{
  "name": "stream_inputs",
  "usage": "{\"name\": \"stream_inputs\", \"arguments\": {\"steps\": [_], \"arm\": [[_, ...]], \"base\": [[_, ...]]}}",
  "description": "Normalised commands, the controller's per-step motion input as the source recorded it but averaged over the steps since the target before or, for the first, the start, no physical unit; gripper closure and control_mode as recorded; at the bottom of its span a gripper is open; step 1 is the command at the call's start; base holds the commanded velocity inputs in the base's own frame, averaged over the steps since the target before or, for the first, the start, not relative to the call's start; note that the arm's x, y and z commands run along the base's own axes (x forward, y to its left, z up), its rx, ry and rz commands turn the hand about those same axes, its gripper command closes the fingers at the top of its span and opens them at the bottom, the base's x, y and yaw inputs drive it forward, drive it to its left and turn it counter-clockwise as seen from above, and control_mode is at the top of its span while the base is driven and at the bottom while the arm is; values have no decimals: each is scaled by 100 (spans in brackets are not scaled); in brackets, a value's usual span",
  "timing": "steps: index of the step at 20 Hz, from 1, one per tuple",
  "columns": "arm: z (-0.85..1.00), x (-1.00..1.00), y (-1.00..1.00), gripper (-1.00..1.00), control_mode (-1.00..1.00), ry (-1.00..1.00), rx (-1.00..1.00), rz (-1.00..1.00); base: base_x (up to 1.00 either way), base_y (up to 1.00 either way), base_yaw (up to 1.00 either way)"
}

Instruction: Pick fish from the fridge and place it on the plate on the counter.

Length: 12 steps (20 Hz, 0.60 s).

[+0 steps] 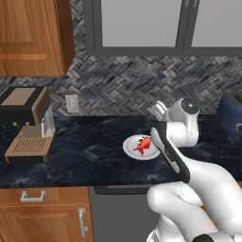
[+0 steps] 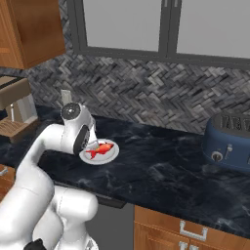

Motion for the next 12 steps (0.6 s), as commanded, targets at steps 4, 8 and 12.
{"name": "stream_inputs", "arguments": {"steps": [4, 8, 12], "arm": [[19, -100, -30, -100, -100, -39, 17, 15], [1, -100, -14, -100, -100, -31, 10, 11], [4, -100, 0, -100, -100, -25, 2, 4]], "base": [[0, 0, 0], [0, 0, 0], [0, 0, 0]]}}
